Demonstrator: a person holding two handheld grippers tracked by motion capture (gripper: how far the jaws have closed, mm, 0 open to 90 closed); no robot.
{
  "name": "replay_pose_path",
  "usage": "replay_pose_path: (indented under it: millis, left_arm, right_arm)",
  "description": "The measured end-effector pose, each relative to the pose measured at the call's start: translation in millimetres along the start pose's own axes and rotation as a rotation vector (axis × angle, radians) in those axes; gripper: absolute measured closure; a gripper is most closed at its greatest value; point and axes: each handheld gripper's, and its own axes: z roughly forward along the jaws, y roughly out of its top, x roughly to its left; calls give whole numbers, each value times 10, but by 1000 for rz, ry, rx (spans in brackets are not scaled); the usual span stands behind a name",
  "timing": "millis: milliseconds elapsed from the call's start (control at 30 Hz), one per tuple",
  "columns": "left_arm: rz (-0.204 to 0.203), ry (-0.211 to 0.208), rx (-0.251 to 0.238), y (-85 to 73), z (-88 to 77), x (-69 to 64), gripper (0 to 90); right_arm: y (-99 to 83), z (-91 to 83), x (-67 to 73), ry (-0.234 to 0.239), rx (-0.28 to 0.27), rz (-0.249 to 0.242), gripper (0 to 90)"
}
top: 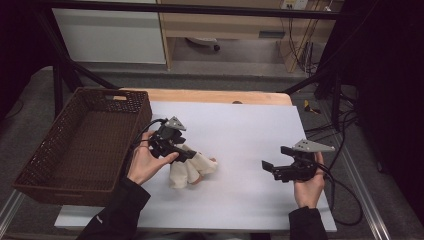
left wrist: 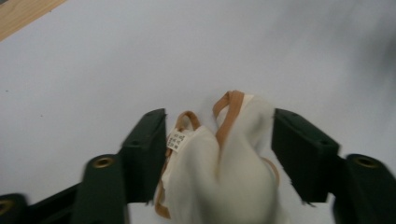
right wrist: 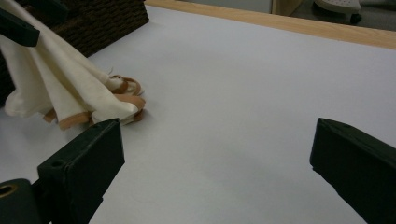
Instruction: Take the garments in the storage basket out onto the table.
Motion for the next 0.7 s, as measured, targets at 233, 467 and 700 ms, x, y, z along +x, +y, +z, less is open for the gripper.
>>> replay_pose_path:
  millis: [233, 467, 700]
  left_arm:
    - [-13, 59, 9, -12, -70, 23, 133]
    - [-24, 57, -11, -14, -187, 31, 80]
    - [-24, 61, -47, -17, -336, -7, 55]
  right_arm:
    - [0, -2, 1, 0, -2, 2, 33]
    - [0, -2, 0, -1, -2, 3, 32]
    - [0, -6, 1, 0, -5, 6, 32]
